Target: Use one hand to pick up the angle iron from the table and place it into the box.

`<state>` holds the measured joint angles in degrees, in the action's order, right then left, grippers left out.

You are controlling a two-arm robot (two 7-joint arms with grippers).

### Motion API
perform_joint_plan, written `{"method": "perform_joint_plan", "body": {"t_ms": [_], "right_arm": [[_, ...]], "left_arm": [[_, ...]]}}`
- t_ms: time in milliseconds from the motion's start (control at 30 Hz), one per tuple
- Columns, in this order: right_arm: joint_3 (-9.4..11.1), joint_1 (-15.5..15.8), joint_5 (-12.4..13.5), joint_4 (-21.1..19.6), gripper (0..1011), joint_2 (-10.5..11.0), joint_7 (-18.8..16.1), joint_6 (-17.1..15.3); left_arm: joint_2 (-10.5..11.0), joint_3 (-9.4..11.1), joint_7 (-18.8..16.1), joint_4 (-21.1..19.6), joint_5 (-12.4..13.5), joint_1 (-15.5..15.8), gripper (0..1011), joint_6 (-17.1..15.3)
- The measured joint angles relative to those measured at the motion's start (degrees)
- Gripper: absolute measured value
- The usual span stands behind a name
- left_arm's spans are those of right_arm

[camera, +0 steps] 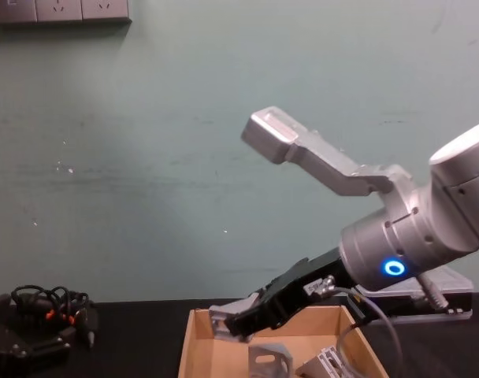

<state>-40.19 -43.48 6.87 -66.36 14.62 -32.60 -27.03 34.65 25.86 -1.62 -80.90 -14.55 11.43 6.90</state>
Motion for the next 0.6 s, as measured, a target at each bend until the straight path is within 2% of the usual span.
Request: {"method": "perform_joint_plan", "body": {"t_ms": [600], "right_arm": [[-1.6,-2.1,-3.1,9.3,541,-5.4,-1.6,1.7]], "left_arm": [[0.0,0.0,0.0,0.0,0.0,0.0,1011,0.0]]}}
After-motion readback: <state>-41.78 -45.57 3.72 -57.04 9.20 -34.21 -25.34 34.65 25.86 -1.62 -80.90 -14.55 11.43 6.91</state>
